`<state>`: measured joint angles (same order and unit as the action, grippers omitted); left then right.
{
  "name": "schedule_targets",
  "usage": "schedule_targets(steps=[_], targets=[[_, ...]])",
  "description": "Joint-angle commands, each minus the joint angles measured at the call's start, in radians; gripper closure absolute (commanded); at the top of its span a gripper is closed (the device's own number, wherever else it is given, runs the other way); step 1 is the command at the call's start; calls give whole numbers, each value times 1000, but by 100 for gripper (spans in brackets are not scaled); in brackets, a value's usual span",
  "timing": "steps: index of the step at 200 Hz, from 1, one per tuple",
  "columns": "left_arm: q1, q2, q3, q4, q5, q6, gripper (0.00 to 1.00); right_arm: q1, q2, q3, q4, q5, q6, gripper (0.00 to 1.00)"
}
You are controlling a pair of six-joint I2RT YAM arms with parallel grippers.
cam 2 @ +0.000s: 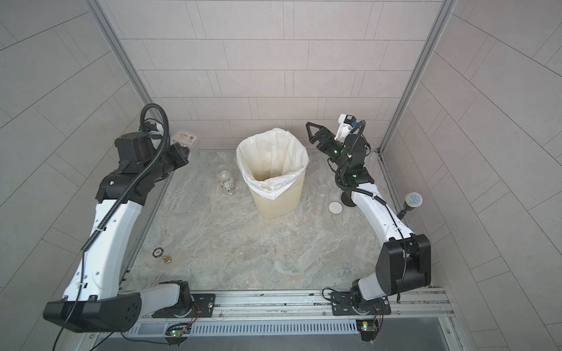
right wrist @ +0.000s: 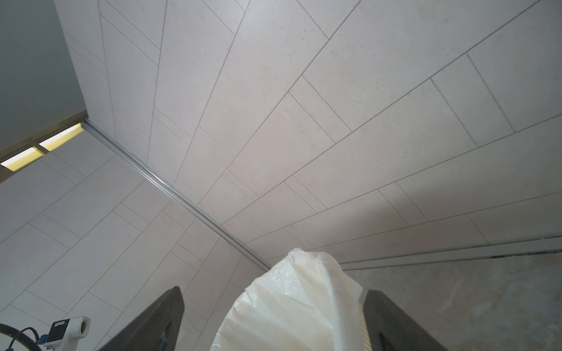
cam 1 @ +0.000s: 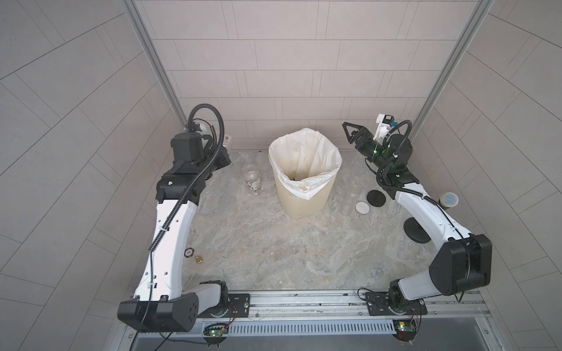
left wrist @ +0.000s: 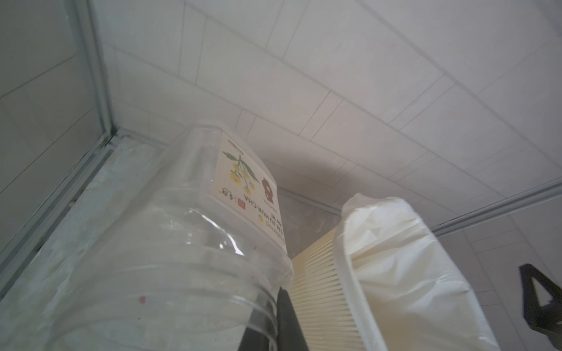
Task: Empty the moldy dried flower tea in the jars
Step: Place the jar at the center of the board.
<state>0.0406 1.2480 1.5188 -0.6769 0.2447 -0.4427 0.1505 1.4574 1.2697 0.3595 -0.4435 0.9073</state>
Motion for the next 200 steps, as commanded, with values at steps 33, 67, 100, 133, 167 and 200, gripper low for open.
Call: schedule_targets(steps=[33,67,100,133,167,200], targets=[[74,79,-94,-239,50,95,100,27,-118,4,-186,122,-267,4],[71,202,-77,-251,85,157,100,32,-148,-13,-197,128,-295,4],[70,362,10,-256,93,165,100,32,-175,-35,-206,140,-313,4],[70,525,172,-338,56,179,100,32,-198,-45,-216,150,-331,4],[70,691,345,-443,17,208,100,32,-210,-56,-225,179,-358,4],[75,819,475,-495,14,217,100,31,-218,-58,-231,192,-370,4]])
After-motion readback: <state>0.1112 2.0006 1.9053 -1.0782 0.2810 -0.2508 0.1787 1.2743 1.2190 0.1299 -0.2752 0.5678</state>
